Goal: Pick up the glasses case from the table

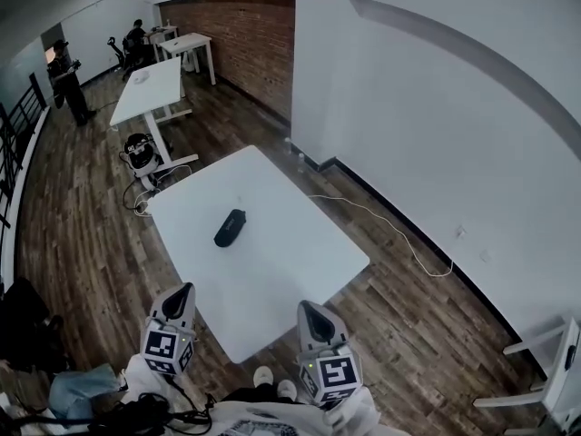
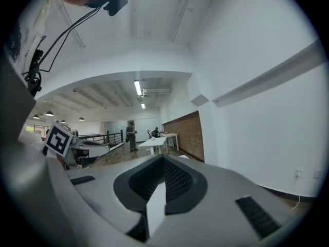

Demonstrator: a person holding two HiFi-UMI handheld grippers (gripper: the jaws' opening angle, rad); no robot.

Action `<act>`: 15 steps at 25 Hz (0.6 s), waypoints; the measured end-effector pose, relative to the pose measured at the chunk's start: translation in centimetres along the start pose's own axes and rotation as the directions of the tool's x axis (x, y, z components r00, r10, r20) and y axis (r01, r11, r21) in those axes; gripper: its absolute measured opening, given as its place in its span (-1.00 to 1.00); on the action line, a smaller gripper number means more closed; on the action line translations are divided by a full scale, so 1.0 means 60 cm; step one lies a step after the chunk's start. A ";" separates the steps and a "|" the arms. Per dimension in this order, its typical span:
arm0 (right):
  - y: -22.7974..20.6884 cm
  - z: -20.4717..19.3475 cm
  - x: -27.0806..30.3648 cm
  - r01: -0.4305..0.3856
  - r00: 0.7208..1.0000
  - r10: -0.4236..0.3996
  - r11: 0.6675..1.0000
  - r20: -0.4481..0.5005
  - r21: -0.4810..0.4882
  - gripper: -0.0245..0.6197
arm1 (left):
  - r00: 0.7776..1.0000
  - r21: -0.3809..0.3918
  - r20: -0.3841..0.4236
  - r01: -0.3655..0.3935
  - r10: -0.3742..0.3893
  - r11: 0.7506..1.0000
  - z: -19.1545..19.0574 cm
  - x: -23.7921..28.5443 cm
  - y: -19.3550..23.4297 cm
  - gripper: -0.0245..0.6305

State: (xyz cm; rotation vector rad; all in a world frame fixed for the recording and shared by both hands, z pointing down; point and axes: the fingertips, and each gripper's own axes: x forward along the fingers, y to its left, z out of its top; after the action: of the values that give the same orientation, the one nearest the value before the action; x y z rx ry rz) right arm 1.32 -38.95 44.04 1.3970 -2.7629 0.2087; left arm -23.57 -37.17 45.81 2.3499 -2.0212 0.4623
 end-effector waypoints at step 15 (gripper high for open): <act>-0.061 -0.026 0.095 0.141 0.988 -0.141 0.990 -0.067 0.005 -0.92 | 0.980 -0.017 -0.162 0.111 -0.112 0.994 -0.086 0.266 0.066 0.48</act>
State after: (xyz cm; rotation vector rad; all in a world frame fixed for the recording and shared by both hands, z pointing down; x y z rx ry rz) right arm 0.88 -45.43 46.48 1.5506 -2.6010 0.2584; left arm -26.56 -52.25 53.64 2.3208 -1.8074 0.6187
